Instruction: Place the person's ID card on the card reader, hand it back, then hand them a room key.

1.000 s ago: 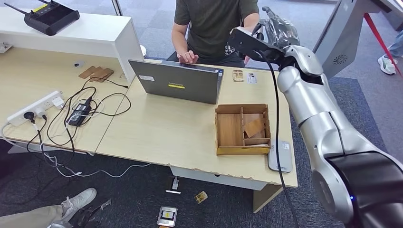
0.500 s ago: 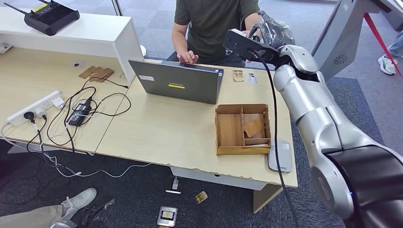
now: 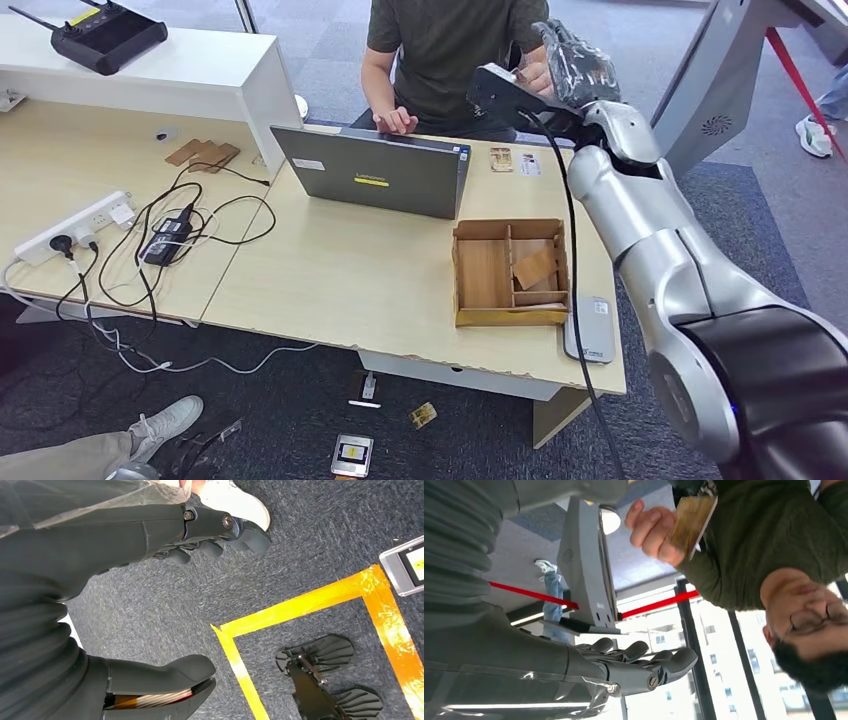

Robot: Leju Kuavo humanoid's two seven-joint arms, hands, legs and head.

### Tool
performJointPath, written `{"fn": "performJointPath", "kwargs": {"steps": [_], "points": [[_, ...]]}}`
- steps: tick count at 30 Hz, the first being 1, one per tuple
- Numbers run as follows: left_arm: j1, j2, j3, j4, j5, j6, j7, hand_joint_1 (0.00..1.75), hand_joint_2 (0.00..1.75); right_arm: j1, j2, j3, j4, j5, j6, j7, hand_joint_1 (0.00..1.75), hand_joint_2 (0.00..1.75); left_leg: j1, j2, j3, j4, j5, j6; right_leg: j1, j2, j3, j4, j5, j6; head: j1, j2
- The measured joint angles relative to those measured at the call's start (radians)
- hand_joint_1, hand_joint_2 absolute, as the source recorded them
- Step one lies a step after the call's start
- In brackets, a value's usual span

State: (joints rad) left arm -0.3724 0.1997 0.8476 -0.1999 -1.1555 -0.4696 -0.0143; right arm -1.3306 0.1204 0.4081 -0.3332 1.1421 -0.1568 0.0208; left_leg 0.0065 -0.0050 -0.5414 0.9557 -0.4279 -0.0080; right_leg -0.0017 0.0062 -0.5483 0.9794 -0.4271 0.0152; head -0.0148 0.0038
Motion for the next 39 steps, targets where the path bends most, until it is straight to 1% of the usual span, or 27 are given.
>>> {"fn": "performJointPath", "kwargs": {"steps": [2,4,6,8,10,11,12,13,15,17,20,23,27,30,33,36,39], "points": [[0.004,0.000,0.000,0.000,0.007,0.005,-0.001,0.00,1.75,0.000,-0.003,-0.002,0.000,-0.019,-0.067,-0.024,0.00,1.75,0.000,0.000,0.000,0.000,0.000,0.000,0.000,0.000,0.000,0.000,0.000,0.000,0.000,0.000],[0.008,0.001,0.000,0.000,0.015,0.010,-0.004,0.00,1.75,-0.001,-0.010,-0.010,-0.001,-0.066,-0.154,-0.075,0.00,1.75,0.000,0.000,0.000,0.000,0.000,0.000,0.000,0.000,0.000,0.000,0.000,0.000,0.000,0.000],[0.015,0.002,0.000,0.000,0.028,0.016,-0.010,0.00,1.75,-0.001,-0.021,-0.030,-0.005,-0.155,-0.263,-0.170,0.00,1.75,0.000,0.000,0.000,0.000,0.000,0.000,0.000,0.000,0.000,0.000,0.000,0.000,0.000,0.000],[0.026,0.004,0.001,0.000,0.042,0.023,-0.017,0.00,1.75,0.001,-0.036,-0.064,-0.017,-0.279,-0.377,-0.299,0.00,1.75,0.000,0.000,0.000,0.000,0.000,0.000,0.000,0.000,0.000,0.000,0.000,0.000,0.000,0.000],[0.041,0.006,0.002,0.000,0.061,0.030,-0.027,0.00,1.75,0.015,-0.058,-0.108,-0.041,-0.423,-0.440,-0.402,0.00,1.75,0.000,0.000,0.001,0.000,-0.001,0.001,0.000,0.000,0.001,-0.001,0.000,0.000,0.000,0.000],[0.051,0.007,0.002,0.000,0.071,0.033,-0.032,0.00,1.75,0.029,-0.073,-0.132,-0.057,-0.495,-0.440,-0.424,0.00,1.75,0.000,0.000,0.002,0.000,-0.001,0.001,0.000,0.000,0.002,-0.002,0.000,0.000,0.000,0.000],[0.062,0.009,0.003,0.000,0.081,0.036,-0.038,0.00,1.75,0.048,-0.092,-0.157,-0.077,-0.566,-0.419,-0.423,0.00,1.75,0.000,0.000,0.003,0.000,-0.001,0.001,0.000,0.000,0.003,-0.002,0.000,0.000,0.000,0.000],[0.075,0.012,0.003,0.000,0.090,0.038,-0.043,0.00,1.75,0.072,-0.116,-0.182,-0.099,-0.630,-0.382,-0.403,0.00,1.75,0.000,0.000,0.003,0.000,-0.001,0.001,0.000,0.000,0.004,-0.003,0.000,0.000,0.000,0.000],[0.103,0.018,0.007,0.000,0.109,0.040,-0.056,0.00,1.75,0.131,-0.177,-0.233,-0.146,-0.738,-0.296,-0.336,0.00,1.75,0.000,0.000,0.004,0.000,-0.002,0.002,0.000,0.000,0.005,-0.004,0.000,0.000,0.000,0.000],[0.131,0.025,0.012,0.000,0.126,0.040,-0.067,0.00,1.75,0.201,-0.246,-0.278,-0.195,-0.806,-0.249,-0.279,0.00,1.75,0.000,0.000,0.004,0.001,-0.002,0.003,0.000,0.000,0.005,-0.005,0.000,0.001,0.000,0.000],[0.169,0.033,0.021,0.001,0.147,0.043,-0.081,0.00,1.75,0.320,-0.344,-0.345,-0.270,-0.864,-0.247,-0.243,0.00,1.75,0.000,-0.001,0.005,0.001,-0.004,0.004,0.000,-0.001,0.007,-0.006,-0.001,0.002,0.000,0.000],[0.197,0.037,0.029,0.001,0.160,0.051,-0.091,0.00,1.75,0.445,-0.426,-0.411,-0.337,-0.906,-0.247,-0.222,0.00,1.75,0.000,-0.002,0.006,0.001,-0.006,0.005,0.000,0.000,0.008,-0.007,-0.002,0.003,0.000,0.000],[0.224,0.039,0.044,0.001,0.165,0.072,-0.101,0.00,1.75,0.620,-0.527,-0.522,-0.396,-0.987,-0.188,-0.202,0.00,1.75,0.000,-0.003,0.007,0.001,-0.008,0.005,0.000,-0.002,0.010,-0.007,-0.005,0.004,0.000,0.000],[0.232,0.040,0.052,0.001,0.167,0.114,-0.133,0.00,1.75,0.717,-0.590,-0.614,-0.379,-1.066,-0.130,-0.220,0.00,1.75,0.000,-0.003,0.007,0.001,-0.009,0.005,0.000,-0.002,0.009,-0.007,-0.005,0.004,0.000,0.000],[0.232,0.038,0.058,0.001,0.162,0.178,-0.179,0.00,1.75,0.804,-0.648,-0.701,-0.302,-1.115,-0.087,-0.224,0.00,1.75,0.000,-0.003,0.007,0.001,-0.011,0.005,0.000,-0.002,0.010,-0.007,-0.007,0.004,0.000,0.000],[0.234,0.034,0.060,0.001,0.146,0.249,-0.226,0.00,1.75,0.906,-0.687,-0.784,-0.214,-1.112,-0.079,-0.171,0.00,1.75,0.000,-0.003,0.008,0.001,-0.011,0.005,0.000,-0.002,0.011,-0.007,-0.008,0.005,0.000,0.000],[0.232,0.028,0.063,0.001,0.139,0.293,-0.253,0.00,1.75,0.996,-0.698,-0.845,-0.136,-1.084,-0.064,-0.105,0.00,1.75,0.000,-0.001,0.008,0.000,-0.013,0.004,0.000,0.000,0.011,-0.007,-0.009,0.004,0.000,0.000]]}}
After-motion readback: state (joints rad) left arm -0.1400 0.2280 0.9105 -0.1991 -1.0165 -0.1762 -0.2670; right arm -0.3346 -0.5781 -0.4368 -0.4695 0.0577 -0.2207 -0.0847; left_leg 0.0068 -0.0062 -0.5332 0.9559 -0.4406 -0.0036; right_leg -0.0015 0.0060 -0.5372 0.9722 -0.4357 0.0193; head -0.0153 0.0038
